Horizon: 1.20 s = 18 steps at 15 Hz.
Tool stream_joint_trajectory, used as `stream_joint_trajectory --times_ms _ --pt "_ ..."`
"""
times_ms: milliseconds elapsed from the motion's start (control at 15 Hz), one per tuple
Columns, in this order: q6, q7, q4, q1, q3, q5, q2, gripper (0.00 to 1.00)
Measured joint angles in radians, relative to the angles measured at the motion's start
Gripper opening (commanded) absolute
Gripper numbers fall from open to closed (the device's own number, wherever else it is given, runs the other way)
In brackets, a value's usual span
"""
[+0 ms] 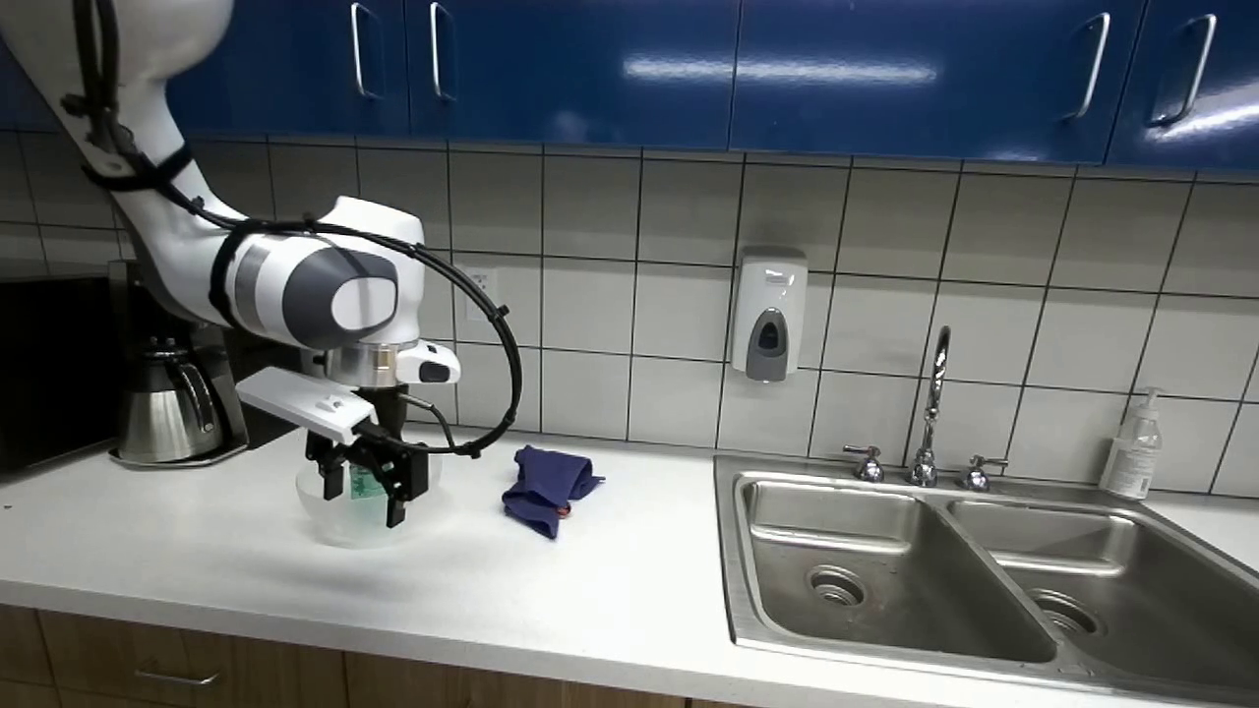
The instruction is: Take the can out of the bowl
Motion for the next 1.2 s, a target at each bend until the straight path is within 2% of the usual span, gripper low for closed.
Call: stream_joint_trajectory --times_ms 667,1200 --pt "0.03 0.038 0.242 0.032 0.036 -0.027 0.173 1.0" --pt "0.03 0.11 0.426 0.085 0.039 -0.141 0.336 1.0"
